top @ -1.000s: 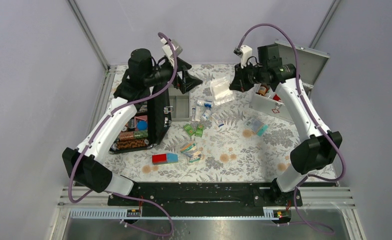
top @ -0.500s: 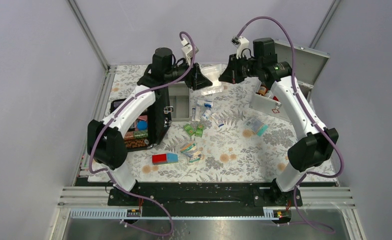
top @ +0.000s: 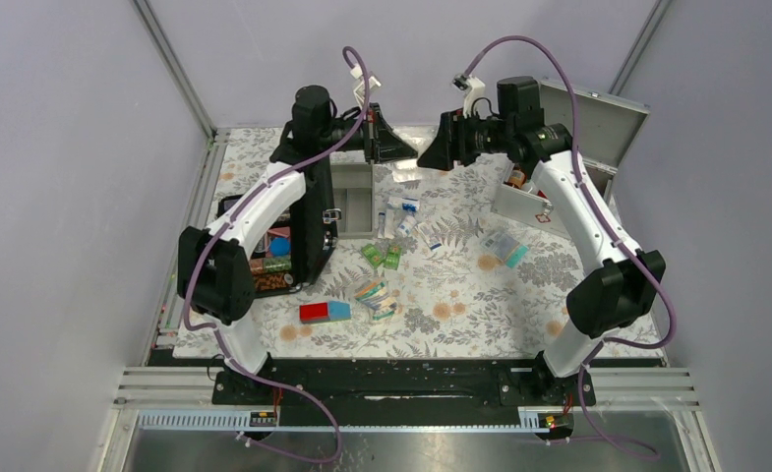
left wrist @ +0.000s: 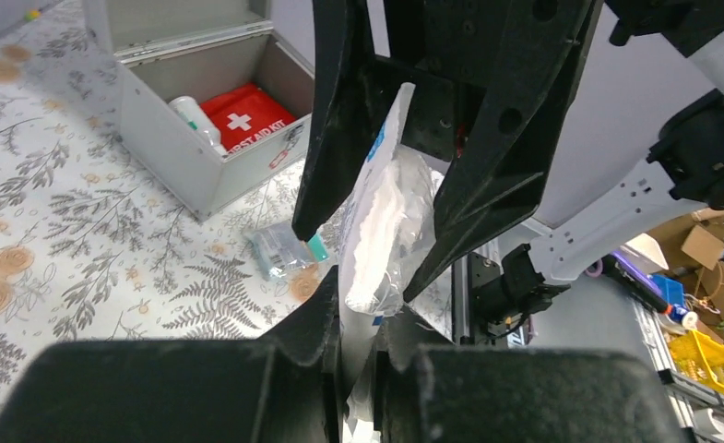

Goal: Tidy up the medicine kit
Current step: Pick up the medical item at the center of the board, then place the medical item at the medicine box.

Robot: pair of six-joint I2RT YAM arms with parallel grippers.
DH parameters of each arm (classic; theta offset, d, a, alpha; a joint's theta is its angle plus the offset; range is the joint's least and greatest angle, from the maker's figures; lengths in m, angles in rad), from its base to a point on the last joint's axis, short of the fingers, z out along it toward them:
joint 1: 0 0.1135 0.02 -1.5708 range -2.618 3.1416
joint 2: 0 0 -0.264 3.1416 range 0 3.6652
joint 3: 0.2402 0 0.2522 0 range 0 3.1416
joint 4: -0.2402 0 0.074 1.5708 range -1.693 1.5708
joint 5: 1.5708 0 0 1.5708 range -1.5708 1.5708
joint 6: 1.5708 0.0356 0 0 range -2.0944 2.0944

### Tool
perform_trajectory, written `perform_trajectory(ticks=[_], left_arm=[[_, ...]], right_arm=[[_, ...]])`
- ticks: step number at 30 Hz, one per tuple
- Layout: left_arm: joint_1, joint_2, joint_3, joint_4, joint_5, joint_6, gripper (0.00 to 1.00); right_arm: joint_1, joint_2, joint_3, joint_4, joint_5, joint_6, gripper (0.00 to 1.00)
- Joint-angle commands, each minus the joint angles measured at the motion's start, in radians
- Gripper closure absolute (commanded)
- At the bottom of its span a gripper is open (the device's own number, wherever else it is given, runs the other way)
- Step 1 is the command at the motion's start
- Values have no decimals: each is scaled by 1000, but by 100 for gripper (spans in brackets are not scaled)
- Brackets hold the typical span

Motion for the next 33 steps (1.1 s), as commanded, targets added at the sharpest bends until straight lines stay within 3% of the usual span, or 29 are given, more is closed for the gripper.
perform_trajectory(ticks=[1, 5, 8, 11, 13, 16, 18, 22, 26, 29, 31, 33], left_arm=[[13, 16, 52, 194, 118, -122, 100], [17, 41, 53, 297, 183, -212, 100], [18, 76, 85, 327, 206, -269, 100], [19, 90, 96, 319, 206, -273, 97], [21, 87, 87, 315, 198, -270, 88], [31, 79, 68, 309, 178, -262, 62], [42, 72, 59, 292, 159, -247, 52], [78, 33, 42, 221, 116, -194, 40], [106, -20, 36, 43, 65, -66, 36], [109, -68, 24, -106, -1, 79, 34], [108, -96, 4, -139, -29, 106, 34], [109, -116, -12, -156, -47, 115, 34]], right_arm=[[6, -6, 7, 34, -82, 5, 33], [-1, 6, 1, 95, -185, 42, 35], [-2, 29, 1, 193, -327, 133, 55], [-3, 22, -2, 227, -356, 178, 66], [-9, 3, -14, 225, -357, 172, 73], [-32, -35, -36, 182, -336, 135, 78], [-57, -61, -51, 98, -309, 70, 79], [-143, -114, -81, -86, -209, -132, 82], [-255, -162, -124, -254, -26, -370, 82], [-289, -186, -173, -290, 309, -612, 78], [-304, -198, -242, -223, 538, -758, 79], [-342, -199, -305, -114, 670, -881, 83]])
